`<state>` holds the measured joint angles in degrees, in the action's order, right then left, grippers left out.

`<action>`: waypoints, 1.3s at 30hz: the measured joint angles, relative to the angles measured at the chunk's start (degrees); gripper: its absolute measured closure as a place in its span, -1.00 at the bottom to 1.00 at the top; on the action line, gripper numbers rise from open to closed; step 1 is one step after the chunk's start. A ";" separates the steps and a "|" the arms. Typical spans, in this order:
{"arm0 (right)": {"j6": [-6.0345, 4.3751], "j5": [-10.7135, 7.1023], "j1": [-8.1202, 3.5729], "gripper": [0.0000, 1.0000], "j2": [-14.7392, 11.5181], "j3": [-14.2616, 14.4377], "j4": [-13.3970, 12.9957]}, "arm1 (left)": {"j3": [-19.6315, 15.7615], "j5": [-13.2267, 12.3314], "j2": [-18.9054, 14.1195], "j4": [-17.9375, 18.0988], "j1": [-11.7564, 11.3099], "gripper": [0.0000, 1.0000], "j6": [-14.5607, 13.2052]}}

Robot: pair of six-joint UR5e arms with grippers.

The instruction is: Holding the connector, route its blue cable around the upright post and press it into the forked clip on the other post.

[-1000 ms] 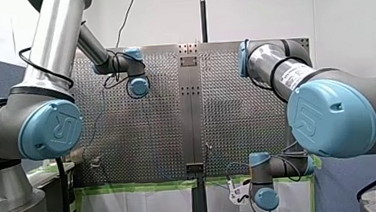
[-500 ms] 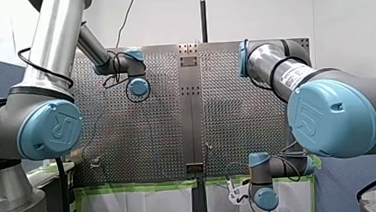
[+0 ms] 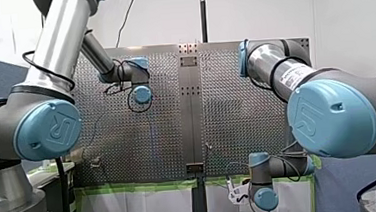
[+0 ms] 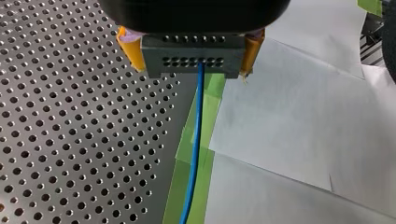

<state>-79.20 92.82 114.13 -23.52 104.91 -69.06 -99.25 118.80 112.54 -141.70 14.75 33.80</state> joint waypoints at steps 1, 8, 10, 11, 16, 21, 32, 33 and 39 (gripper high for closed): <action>0.00 0.00 0.00 1.00 0.00 0.00 -0.04 | 0.00 0.23 0.14 -0.07 0.06 -0.99 -0.03; -0.01 0.00 0.02 1.00 0.01 0.00 -0.36 | -0.02 1.66 0.61 -0.72 0.47 -0.99 -0.43; -0.01 -0.02 0.03 1.00 0.01 -0.01 -0.45 | -0.01 2.18 1.07 -0.82 0.60 -0.99 -0.82; -0.01 -0.04 0.03 1.00 0.01 -0.02 -0.50 | 0.00 2.60 1.53 -0.86 0.69 -0.99 -1.22; 0.00 -0.19 -0.16 1.00 0.01 -0.04 -0.70 | -0.11 3.45 3.54 -0.89 0.89 -0.99 -1.71; 0.00 -0.41 -0.25 1.00 0.01 -0.05 -0.90 | -0.60 4.13 4.32 -0.73 0.63 -0.99 -1.38; -0.09 -0.93 -0.24 1.00 0.00 -0.04 -1.34 | -2.93 2.83 4.46 0.99 0.81 -0.99 -1.37; -0.09 -0.94 -0.22 1.00 0.00 -0.04 -1.35 | -3.00 2.64 4.46 1.12 0.83 -0.99 -1.35; -0.04 -0.96 -0.12 1.00 0.00 -0.05 -1.35 | -3.13 1.55 4.78 1.38 0.88 -0.99 -1.03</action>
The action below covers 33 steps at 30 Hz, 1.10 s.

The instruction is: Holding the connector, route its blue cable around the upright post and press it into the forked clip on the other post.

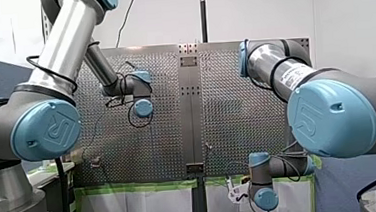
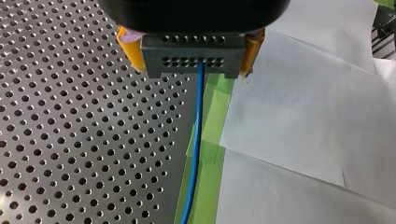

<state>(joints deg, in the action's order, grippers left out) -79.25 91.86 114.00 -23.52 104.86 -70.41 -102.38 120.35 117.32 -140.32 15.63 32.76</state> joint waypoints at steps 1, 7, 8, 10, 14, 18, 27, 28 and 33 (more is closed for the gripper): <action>-0.01 0.00 0.02 1.00 0.00 0.00 0.00 | 0.00 -0.03 0.21 0.01 0.01 -0.99 0.06; -0.01 0.01 0.07 1.00 0.01 0.02 -0.04 | 0.11 -0.92 2.60 0.73 0.03 -0.99 0.90; 0.00 0.00 0.06 1.00 0.00 0.01 -0.03 | 0.11 -1.08 3.16 0.99 0.03 -0.99 1.24; 0.01 0.00 0.08 1.00 0.01 0.01 -0.03 | 0.10 -1.31 3.99 1.26 -0.03 -0.99 1.75; -0.01 0.01 0.11 1.00 0.01 0.01 -0.07 | 0.12 -1.88 5.26 1.61 -0.09 -0.99 2.43; -0.04 0.01 0.12 1.00 0.00 0.00 -0.09 | 0.17 -2.37 5.89 1.83 -0.03 -0.99 3.18; -0.05 0.02 0.12 1.00 -0.01 -0.02 -0.18 | 1.13 -3.24 9.68 2.05 0.64 -0.99 3.84; -0.05 0.01 0.12 1.00 0.00 -0.02 -0.20 | 1.33 -3.28 10.06 2.01 0.70 -0.99 3.90; -0.05 -0.01 0.13 1.00 0.00 -0.05 -0.30 | 2.53 -3.33 11.73 1.56 1.08 -0.99 4.14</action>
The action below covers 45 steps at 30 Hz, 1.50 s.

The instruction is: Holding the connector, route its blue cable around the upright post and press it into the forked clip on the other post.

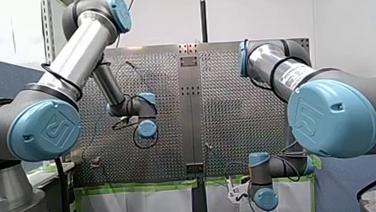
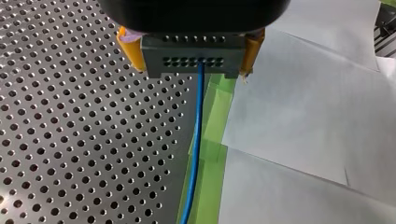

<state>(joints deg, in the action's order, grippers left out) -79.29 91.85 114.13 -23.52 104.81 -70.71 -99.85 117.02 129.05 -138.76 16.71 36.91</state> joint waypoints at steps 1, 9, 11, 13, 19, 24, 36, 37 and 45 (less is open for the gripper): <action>0.01 -0.02 0.00 1.00 0.00 -0.04 0.04 | 0.25 0.04 0.28 -0.06 0.06 -0.99 0.04; 0.08 -0.08 0.07 1.00 0.00 -0.41 0.55 | 2.74 0.74 3.39 -1.40 0.55 -0.99 0.24; 0.09 -0.09 0.07 1.00 0.00 -0.41 0.61 | 3.07 0.77 4.00 -1.61 0.64 -0.99 0.25; 0.09 -0.08 0.08 1.00 0.00 -0.42 0.63 | 3.59 0.82 4.69 -2.03 0.82 -0.99 0.26; 0.09 -0.09 0.09 1.00 0.00 -0.43 0.74 | 5.15 1.63 7.52 -3.45 1.87 -0.99 0.16; 0.09 -0.09 0.01 1.00 0.00 -0.43 0.79 | 5.60 2.53 9.39 -4.45 3.25 -0.99 0.02; 0.14 -0.09 0.06 1.00 0.00 -0.43 0.87 | 5.65 3.42 10.18 -5.12 5.29 -0.99 0.65; 0.15 -0.09 0.07 1.00 0.00 -0.43 0.88 | 5.65 3.47 10.20 -5.21 5.41 -0.99 0.69; 0.13 -0.09 0.09 1.00 0.00 -0.43 0.80 | 5.65 4.83 10.31 -6.21 5.88 -0.99 0.93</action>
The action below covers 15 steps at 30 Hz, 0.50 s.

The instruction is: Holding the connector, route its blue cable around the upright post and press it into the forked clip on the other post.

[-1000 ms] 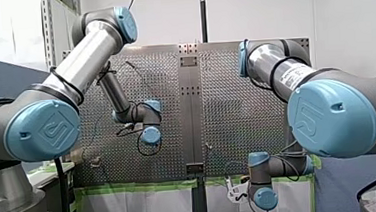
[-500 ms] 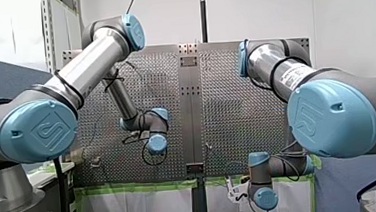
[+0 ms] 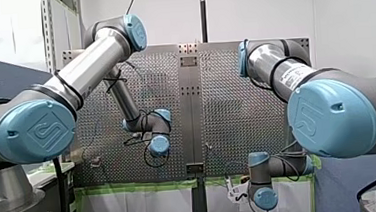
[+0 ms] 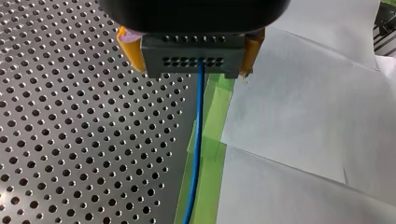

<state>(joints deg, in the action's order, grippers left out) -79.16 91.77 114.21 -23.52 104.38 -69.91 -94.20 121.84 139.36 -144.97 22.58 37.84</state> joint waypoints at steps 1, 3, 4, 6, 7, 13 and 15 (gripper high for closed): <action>-0.01 0.00 0.00 1.00 0.00 0.00 0.00 | 0.01 0.18 0.07 -0.11 0.00 -0.99 0.01; -0.02 0.00 0.00 1.00 0.00 0.00 0.00 | 0.24 0.72 0.46 -0.46 0.01 -0.99 -0.02; -0.03 0.00 0.00 1.00 0.00 0.00 -0.01 | 0.43 1.02 0.70 -0.69 0.03 -0.99 -0.06; -0.03 0.00 0.00 1.00 0.00 0.00 -0.03 | 1.13 1.87 1.53 -1.46 0.12 -0.99 -0.12; -0.03 0.00 0.00 1.00 0.00 0.00 -0.04 | 1.38 2.19 1.93 -1.80 0.16 -0.99 -0.07; 0.00 0.00 0.00 1.00 0.00 0.00 -0.09 | 1.98 3.49 4.47 -2.97 0.22 -0.99 1.82; -0.01 0.00 0.00 1.00 0.00 0.00 -0.16 | 2.00 3.91 4.89 -3.38 0.24 -0.99 2.68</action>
<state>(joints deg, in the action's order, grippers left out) -79.18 91.77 114.21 -23.52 104.38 -70.07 -92.20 125.75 144.25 -148.34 22.82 40.52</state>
